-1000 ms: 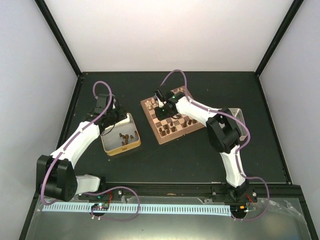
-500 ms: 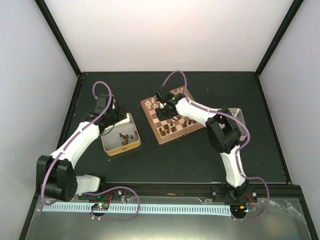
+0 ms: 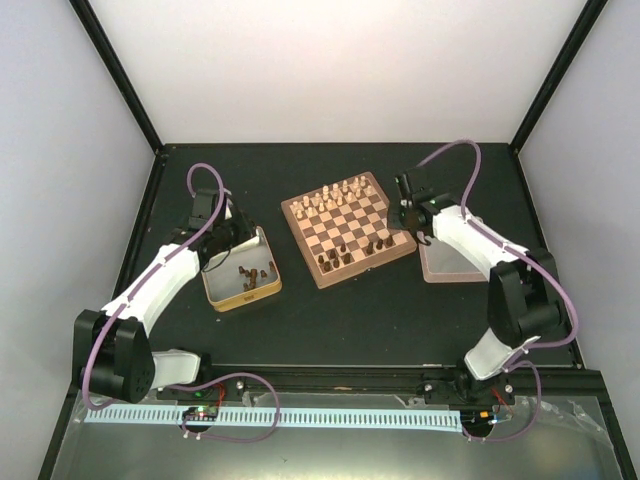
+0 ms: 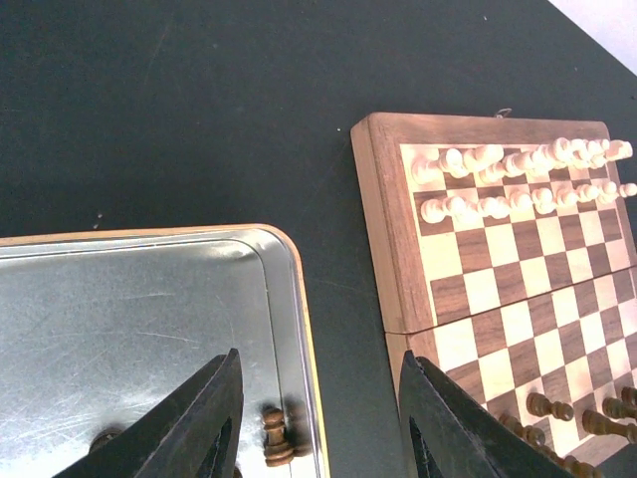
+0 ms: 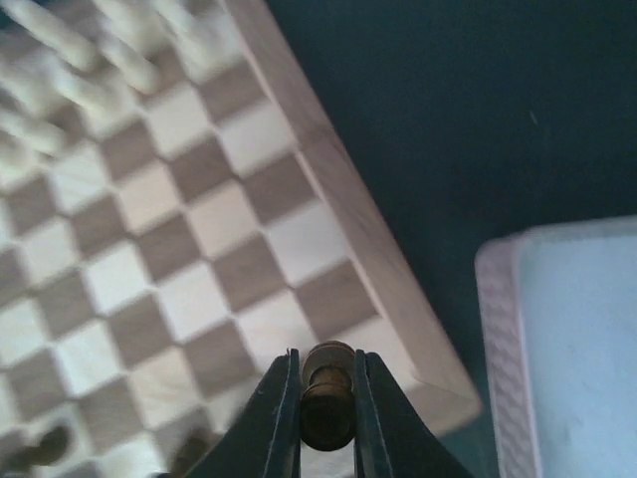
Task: Set up the chess pieces on the board
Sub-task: Place the chess piece on the chessboard.
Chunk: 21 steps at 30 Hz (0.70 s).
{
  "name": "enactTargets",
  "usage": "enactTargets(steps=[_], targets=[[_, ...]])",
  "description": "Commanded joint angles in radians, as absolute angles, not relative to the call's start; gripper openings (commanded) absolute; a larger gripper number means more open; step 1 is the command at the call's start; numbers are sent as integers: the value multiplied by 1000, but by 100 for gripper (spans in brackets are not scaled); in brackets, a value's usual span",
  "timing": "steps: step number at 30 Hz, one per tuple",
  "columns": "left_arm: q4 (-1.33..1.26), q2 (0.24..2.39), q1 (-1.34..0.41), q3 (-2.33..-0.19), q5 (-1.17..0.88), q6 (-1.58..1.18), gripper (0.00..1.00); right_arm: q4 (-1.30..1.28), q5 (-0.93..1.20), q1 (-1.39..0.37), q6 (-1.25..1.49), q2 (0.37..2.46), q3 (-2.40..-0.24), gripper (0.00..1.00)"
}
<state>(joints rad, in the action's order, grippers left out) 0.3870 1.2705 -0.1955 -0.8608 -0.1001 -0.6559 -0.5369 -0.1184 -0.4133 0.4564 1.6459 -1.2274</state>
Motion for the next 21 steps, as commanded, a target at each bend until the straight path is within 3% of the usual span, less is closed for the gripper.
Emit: enactTargets(steps=[1,13,21], targets=[[348,1275,-187,-861,-137,-662,45,-537,-123,-378,470,1655,-1140,4],[353,1303,-188,-863,-146,-661,46,-555,-111,-370,467,1792,-1193,6],[361,1307,-187,-871,-148,-661,46,-582,-130,-369,463,1801,-1212,19]])
